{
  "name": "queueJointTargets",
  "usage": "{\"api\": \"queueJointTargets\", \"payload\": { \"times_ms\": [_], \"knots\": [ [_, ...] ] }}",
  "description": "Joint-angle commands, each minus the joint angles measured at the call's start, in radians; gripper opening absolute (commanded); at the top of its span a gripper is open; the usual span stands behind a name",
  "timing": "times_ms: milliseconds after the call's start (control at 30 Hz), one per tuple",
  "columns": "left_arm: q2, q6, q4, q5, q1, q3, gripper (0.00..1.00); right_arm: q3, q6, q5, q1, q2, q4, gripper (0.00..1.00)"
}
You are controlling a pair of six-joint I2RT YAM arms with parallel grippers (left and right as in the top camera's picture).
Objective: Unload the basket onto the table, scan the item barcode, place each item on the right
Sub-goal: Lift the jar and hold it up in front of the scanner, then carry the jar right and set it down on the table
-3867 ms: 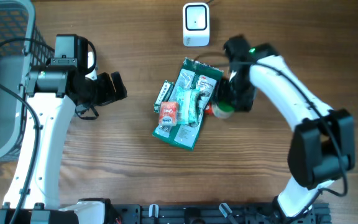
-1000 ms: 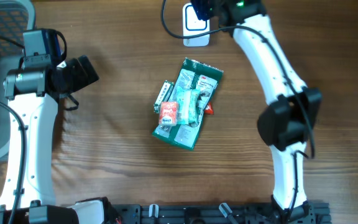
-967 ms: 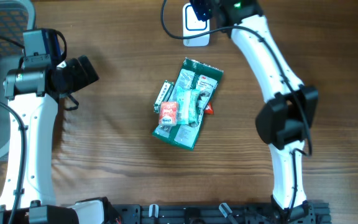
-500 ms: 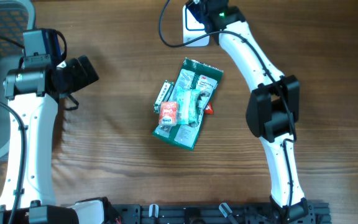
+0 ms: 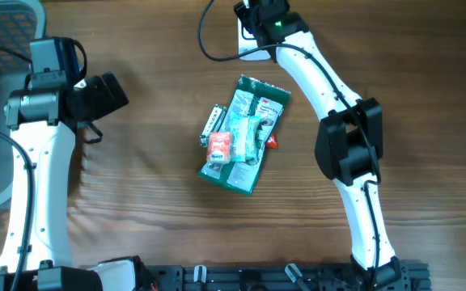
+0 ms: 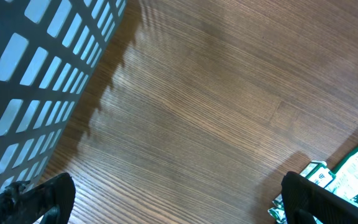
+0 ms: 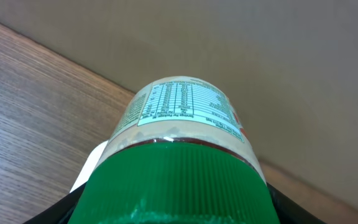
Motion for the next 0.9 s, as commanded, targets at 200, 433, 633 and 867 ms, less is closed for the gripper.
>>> {"api": "queueJointTargets", "payload": {
  "times_ms": [200, 433, 633, 867],
  "knots": [
    [0.007, -0.002, 0.003, 0.005, 0.004, 0.013, 1.00, -0.011, 0.230, 0.017, -0.005, 0.018, -0.043, 0.04],
    [0.007, -0.002, 0.003, 0.005, 0.004, 0.013, 1.00, -0.064, 0.275, 0.016, -0.004, 0.019, -0.058, 0.04],
    [0.007, -0.002, 0.003, 0.005, 0.004, 0.013, 1.00, -0.064, 0.276, -0.067, -0.005, 0.019, -0.070, 0.04],
    [0.007, -0.002, 0.003, 0.005, 0.004, 0.013, 1.00, -0.064, 0.277, -0.066, -0.011, 0.018, -0.043, 0.04]
  ]
}}
